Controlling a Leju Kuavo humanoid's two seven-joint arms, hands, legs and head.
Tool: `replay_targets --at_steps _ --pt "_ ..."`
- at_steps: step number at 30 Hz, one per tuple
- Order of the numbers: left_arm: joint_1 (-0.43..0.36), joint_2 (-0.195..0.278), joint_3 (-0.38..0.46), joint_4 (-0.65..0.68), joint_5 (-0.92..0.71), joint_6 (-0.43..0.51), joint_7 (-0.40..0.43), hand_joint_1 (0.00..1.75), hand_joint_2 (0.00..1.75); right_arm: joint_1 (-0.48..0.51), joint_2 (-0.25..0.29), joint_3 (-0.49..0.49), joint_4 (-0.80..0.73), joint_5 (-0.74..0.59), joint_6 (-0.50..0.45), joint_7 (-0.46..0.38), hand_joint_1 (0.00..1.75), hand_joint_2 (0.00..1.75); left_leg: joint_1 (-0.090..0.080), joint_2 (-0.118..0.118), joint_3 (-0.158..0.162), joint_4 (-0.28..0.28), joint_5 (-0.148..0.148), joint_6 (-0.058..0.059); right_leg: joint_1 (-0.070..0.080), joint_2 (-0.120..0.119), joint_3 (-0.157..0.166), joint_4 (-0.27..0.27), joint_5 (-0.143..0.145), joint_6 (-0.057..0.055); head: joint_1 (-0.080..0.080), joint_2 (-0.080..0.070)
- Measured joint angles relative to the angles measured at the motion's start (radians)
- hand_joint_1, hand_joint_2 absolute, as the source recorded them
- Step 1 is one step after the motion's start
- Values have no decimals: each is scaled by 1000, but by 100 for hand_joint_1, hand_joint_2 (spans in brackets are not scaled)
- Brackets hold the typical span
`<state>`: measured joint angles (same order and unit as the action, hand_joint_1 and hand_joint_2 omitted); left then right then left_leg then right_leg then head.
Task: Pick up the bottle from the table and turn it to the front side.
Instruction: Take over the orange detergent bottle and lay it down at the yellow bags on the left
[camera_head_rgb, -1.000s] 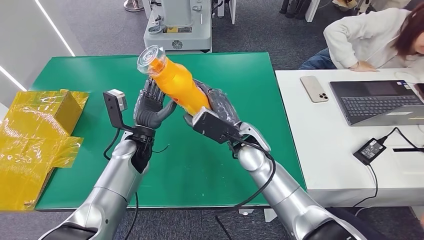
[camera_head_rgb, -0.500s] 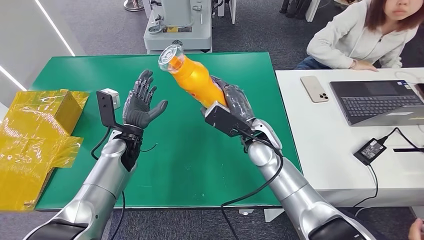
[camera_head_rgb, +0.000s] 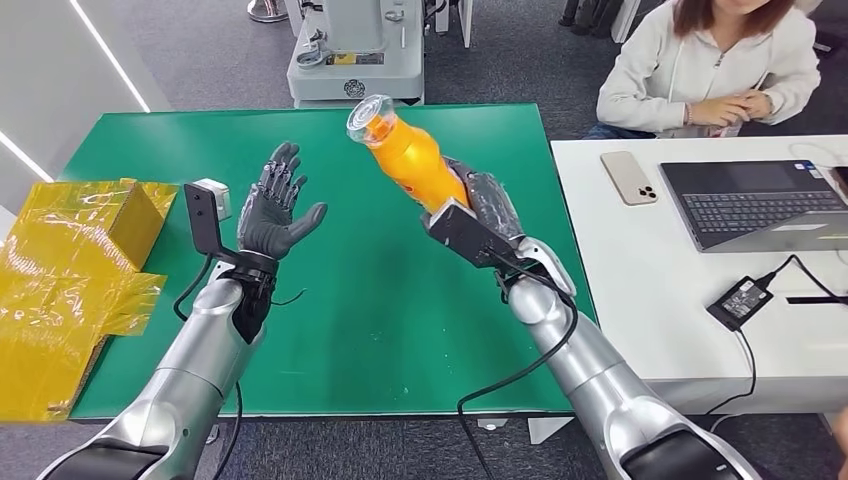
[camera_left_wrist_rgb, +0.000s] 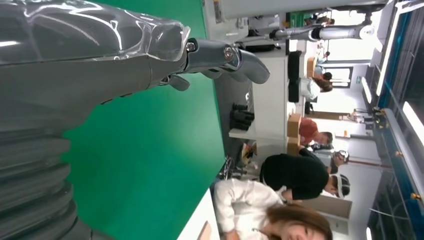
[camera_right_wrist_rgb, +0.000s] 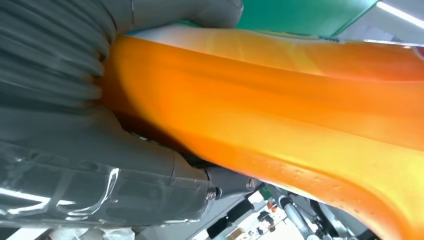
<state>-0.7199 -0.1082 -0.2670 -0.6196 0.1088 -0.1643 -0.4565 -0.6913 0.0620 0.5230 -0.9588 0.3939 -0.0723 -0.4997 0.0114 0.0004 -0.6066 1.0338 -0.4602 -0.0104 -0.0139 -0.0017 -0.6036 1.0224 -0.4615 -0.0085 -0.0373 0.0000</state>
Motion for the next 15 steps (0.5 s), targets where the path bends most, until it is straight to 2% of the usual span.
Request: replay_targets --at_steps 6,8,15 --pt "-25 -34 0 13 42 -36 18 0 175 -64 87 45 53 -17 60 -1 164 175 0 0 0 0 0 0 0 0 0 0 0 0 0 0" --pt "-34 -43 0 16 48 -37 22 0 175 -81 113 60 58 -23 76 5 160 175 0 0 0 0 0 0 0 0 0 0 0 0 0 0" --pt "-42 -50 0 25 61 -37 29 0 175 -116 147 84 66 -32 111 22 150 175 0 0 0 0 0 0 0 0 0 0 0 0 0 0"
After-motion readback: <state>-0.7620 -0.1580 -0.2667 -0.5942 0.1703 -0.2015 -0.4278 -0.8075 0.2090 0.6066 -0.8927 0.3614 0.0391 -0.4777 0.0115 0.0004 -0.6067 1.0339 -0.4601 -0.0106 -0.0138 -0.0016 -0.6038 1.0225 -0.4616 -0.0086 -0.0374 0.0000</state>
